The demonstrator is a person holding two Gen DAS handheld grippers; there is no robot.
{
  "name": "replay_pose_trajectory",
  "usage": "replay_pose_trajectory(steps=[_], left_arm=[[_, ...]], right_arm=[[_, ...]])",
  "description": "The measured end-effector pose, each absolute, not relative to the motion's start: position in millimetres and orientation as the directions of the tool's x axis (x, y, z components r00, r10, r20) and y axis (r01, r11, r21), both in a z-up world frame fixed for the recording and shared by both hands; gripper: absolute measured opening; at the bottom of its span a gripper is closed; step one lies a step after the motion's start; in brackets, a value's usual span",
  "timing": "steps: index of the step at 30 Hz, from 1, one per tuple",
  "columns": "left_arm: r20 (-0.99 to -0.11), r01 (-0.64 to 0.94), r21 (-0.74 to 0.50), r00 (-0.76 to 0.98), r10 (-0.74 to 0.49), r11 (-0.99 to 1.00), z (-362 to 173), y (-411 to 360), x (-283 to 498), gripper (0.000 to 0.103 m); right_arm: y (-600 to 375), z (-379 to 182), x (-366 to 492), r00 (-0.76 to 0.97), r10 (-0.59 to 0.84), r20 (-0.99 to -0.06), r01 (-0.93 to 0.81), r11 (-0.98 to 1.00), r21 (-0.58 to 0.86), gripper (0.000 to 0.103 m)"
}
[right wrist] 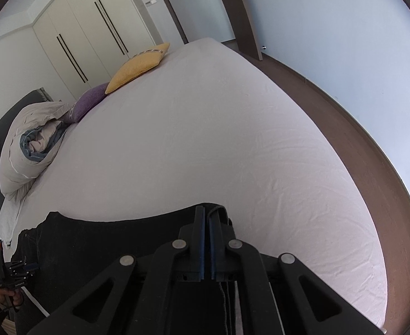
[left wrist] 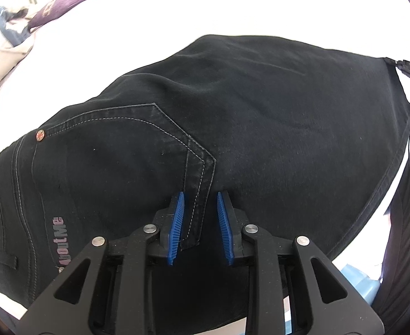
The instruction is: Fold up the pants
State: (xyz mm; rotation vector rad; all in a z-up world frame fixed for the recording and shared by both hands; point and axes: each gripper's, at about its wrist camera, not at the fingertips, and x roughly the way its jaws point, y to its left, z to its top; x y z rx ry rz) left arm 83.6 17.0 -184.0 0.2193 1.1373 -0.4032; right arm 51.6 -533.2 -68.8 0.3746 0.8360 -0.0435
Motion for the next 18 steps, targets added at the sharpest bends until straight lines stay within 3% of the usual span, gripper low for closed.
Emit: replay_pose_trajectory(steps=[5,8,12,14,18], left_arm=[[-0.901,0.405,-0.026,0.386,-0.197,0.914,-184.9,21.0,80.5,0.024],[-0.902,0.405,-0.030,0.384,-0.199,0.914,-183.3,23.6,79.3,0.024],[-0.897,0.400,-0.025,0.395,-0.197,0.916,-180.3,21.4,68.9,0.024],[-0.893,0.394,-0.023,0.404,-0.195,0.919,-179.2,20.4,64.9,0.024],[-0.891,0.379,-0.028,0.410,-0.195,0.925,-171.6,21.8,61.1,0.025]], right_arm=[[-544.3,-104.9,56.8,0.618,0.103,-0.780,0.274,0.901,0.336,0.006],[-548.7,-98.3,51.5,0.618,0.091,-0.781,0.311,0.884,0.349,0.017],[-560.1,-76.8,25.7,0.578,-0.028,-0.815,0.419,0.868,0.267,0.021],[-558.1,-56.4,5.9,0.640,0.030,-0.768,0.380,0.856,0.351,0.021],[-517.7,-36.3,-16.6,0.711,0.286,-0.643,0.164,0.822,0.546,0.021]])
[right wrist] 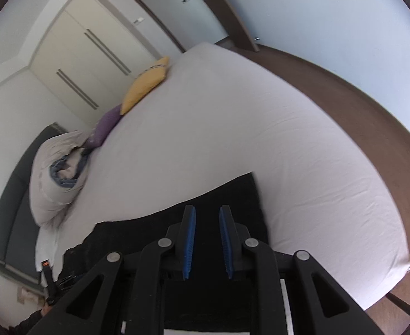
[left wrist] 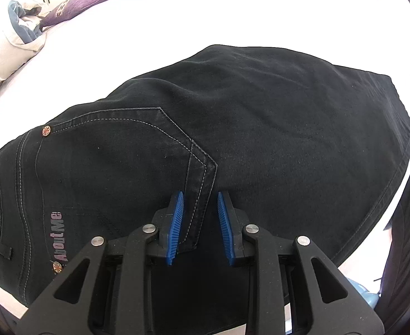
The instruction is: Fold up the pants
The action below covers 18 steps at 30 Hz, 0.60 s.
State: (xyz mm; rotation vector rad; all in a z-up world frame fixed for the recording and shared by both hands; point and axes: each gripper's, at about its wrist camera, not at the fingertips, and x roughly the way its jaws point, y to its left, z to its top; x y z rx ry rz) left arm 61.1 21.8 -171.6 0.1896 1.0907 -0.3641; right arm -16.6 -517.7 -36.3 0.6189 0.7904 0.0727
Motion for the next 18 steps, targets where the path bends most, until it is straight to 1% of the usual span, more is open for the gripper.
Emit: replay_pose_trajectory(steps=[1,2,4,5,6,7,8,10,14,16,18], left_arm=[[-0.891,0.378,-0.028,0.410,-0.194,0.925,-170.8,22.4,60.2,0.025],[-0.891,0.378,-0.028,0.410,-0.194,0.925,-170.3,23.4,59.7,0.025],[-0.891,0.382,-0.025,0.410,-0.194,0.924,-170.7,25.4,61.2,0.025],[-0.892,0.384,-0.025,0.408,-0.194,0.923,-169.9,26.2,60.5,0.025],[-0.893,0.385,-0.026,0.406,-0.195,0.923,-169.0,27.0,60.0,0.025],[-0.893,0.386,-0.027,0.404,-0.196,0.922,-169.1,26.9,60.8,0.025],[-0.894,0.387,-0.029,0.403,-0.198,0.921,-168.2,28.1,59.6,0.025],[-0.891,0.385,-0.037,0.405,-0.205,0.922,-168.4,29.8,59.5,0.025],[-0.884,0.386,-0.042,0.415,-0.214,0.922,-167.3,32.4,56.7,0.025],[-0.883,0.384,-0.045,0.417,-0.217,0.922,-167.9,33.6,56.7,0.025],[-0.883,0.384,-0.045,0.417,-0.216,0.922,-166.8,33.2,57.5,0.025]], right_arm=[[-504.5,-40.9,-18.0,0.690,0.341,-0.638,0.126,0.812,0.570,0.021],[-494.0,-48.9,-18.4,0.657,0.369,-0.657,0.115,0.813,0.571,0.022],[-477.0,-74.3,-16.7,0.560,0.353,-0.749,0.150,0.846,0.511,0.022],[-474.4,-90.2,-16.7,0.504,0.325,-0.800,0.195,0.860,0.472,0.022],[-477.1,-106.2,-19.0,0.456,0.311,-0.834,0.254,0.853,0.457,0.019],[-483.3,-115.8,-24.8,0.450,0.320,-0.834,0.300,0.825,0.479,0.012],[-492.4,-122.0,-32.6,0.458,0.319,-0.830,0.338,0.801,0.494,0.000],[-501.5,-123.9,-46.3,0.460,0.310,-0.832,0.376,0.780,0.500,0.000],[-503.0,-125.5,-71.0,0.415,0.260,-0.872,0.393,0.813,0.429,0.000],[-504.2,-128.5,-76.2,0.387,0.244,-0.889,0.444,0.796,0.412,0.000],[-499.5,-127.3,-73.9,0.331,0.175,-0.927,0.491,0.808,0.327,0.000]])
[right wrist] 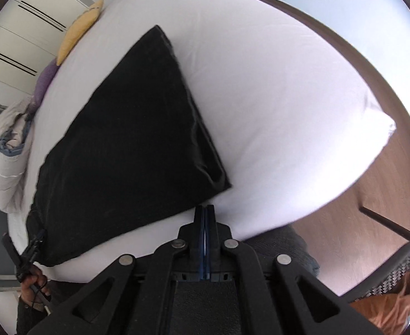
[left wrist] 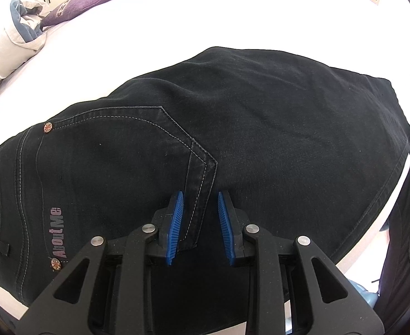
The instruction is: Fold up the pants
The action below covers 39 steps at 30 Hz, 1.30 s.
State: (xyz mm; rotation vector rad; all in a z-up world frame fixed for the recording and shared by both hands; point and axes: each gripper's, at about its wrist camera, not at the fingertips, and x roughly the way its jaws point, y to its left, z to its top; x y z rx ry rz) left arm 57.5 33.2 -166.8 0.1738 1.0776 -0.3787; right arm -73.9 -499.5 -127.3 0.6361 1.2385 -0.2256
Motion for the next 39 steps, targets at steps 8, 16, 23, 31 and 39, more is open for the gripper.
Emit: replay_pose_trajectory(steps=[8,16,23,31,39], left_arm=[[-0.853,0.405,-0.011,0.474,-0.220,0.914,-143.4,22.6,45.1,0.025],[-0.817,0.391,-0.118,0.484,-0.313,0.913,-114.8,10.2,66.9,0.025],[-0.819,0.535,-0.195,0.372,-0.437,0.822,-111.3,-70.2,137.8,0.025],[-0.893,0.566,-0.139,0.282,-0.350,0.812,-156.9,-91.7,207.8,0.027],[-0.864,0.336,-0.039,0.462,-0.200,0.941,-123.3,2.3,212.8,0.027]], right_arm=[[-454.8,-53.4,-34.7,0.577,0.311,-0.756,0.236,0.822,0.518,0.035],[-453.2,-135.4,-1.9,0.442,0.242,-0.864,0.333,0.850,0.408,0.002],[-460.4,-136.7,-16.0,0.447,0.220,-0.867,0.360,0.843,0.399,0.000],[-462.0,-133.3,-11.7,0.447,0.238,-0.863,0.362,0.833,0.417,0.000],[-434.3,-104.2,1.5,0.417,0.138,-0.898,0.358,0.883,0.302,0.008]])
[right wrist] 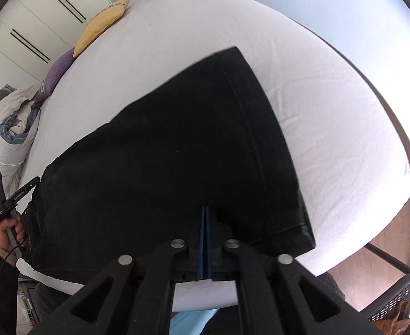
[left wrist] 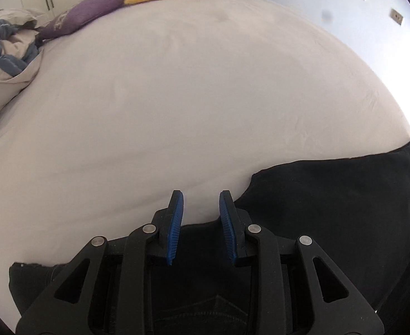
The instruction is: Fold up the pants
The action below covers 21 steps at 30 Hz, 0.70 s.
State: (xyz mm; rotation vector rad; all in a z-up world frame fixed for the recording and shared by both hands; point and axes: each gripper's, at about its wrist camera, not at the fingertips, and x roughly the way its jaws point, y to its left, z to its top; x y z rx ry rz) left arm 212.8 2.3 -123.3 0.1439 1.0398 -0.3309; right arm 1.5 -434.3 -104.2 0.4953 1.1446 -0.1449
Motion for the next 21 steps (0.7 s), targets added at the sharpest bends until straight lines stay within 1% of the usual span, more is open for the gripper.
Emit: replay_pose_trajectory(steps=[2,4,5,6,7,8,10,12,13,14,15,16,17,21], left_arm=[[-0.831,0.345,-0.106,0.484,-0.274,0.933,-105.7,6.7,192.8,0.027],[-0.812,0.378,-0.146,0.482,-0.329,0.914,-98.4,-6.6,172.5,0.027],[-0.812,0.403,-0.155,0.468,-0.348,0.902,-99.8,-18.3,163.8,0.027],[-0.814,0.420,-0.163,0.454,-0.362,0.893,-102.3,-23.6,155.4,0.027],[-0.821,0.435,-0.166,0.436,-0.368,0.885,-112.3,-40.3,152.2,0.027],[-0.832,0.441,-0.161,0.421,-0.362,0.883,-120.8,-48.6,147.9,0.027],[-0.854,0.432,-0.166,0.386,-0.348,0.886,-140.4,-59.0,146.1,0.027],[-0.871,0.413,-0.168,0.363,-0.331,0.895,-155.0,-65.6,148.3,0.027],[-0.868,0.409,-0.172,0.368,-0.334,0.896,-156.9,-66.1,148.5,0.027],[-0.865,0.405,-0.178,0.369,-0.339,0.897,-155.8,-69.3,146.7,0.027],[-0.865,0.402,-0.183,0.367,-0.341,0.897,-156.3,-71.6,146.1,0.027],[-0.864,0.404,-0.183,0.369,-0.342,0.896,-155.9,-71.7,145.0,0.027],[-0.863,0.408,-0.179,0.371,-0.342,0.895,-155.8,-69.0,144.1,0.027],[-0.851,0.404,-0.186,0.390,-0.352,0.896,-161.3,-62.9,138.8,0.027]], right_arm=[[-407.8,-81.8,15.0,0.470,0.199,-0.860,0.261,0.900,0.350,0.008],[-371.8,-63.5,39.4,0.512,0.272,-0.815,0.147,0.907,0.395,0.008],[-352.0,-58.5,55.5,0.525,0.323,-0.787,0.093,0.897,0.431,0.012],[-330.5,-57.6,74.3,0.524,0.398,-0.753,0.041,0.871,0.489,0.020],[-307.2,-59.5,95.9,0.509,0.464,-0.725,-0.003,0.843,0.537,0.023],[-284.7,-63.3,115.4,0.495,0.513,-0.701,-0.050,0.822,0.567,0.023],[-248.1,-77.4,149.9,0.474,0.560,-0.679,-0.106,0.803,0.587,0.023],[-233.9,-105.4,177.3,0.437,0.585,-0.683,-0.058,0.776,0.628,0.023],[-234.6,-121.9,186.0,0.415,0.577,-0.704,-0.022,0.780,0.626,0.023],[-241.1,-136.1,185.5,0.400,0.539,-0.742,0.020,0.804,0.594,0.016],[-249.3,-145.1,186.0,0.401,0.542,-0.739,0.054,0.791,0.609,0.000],[-265.8,-148.9,178.7,0.421,0.580,-0.697,0.072,0.745,0.663,0.000],[-284.3,-149.5,168.5,0.450,0.574,-0.684,0.101,0.729,0.677,0.000],[-378.7,-148.9,118.7,0.599,0.457,-0.658,0.257,0.668,0.698,0.000]])
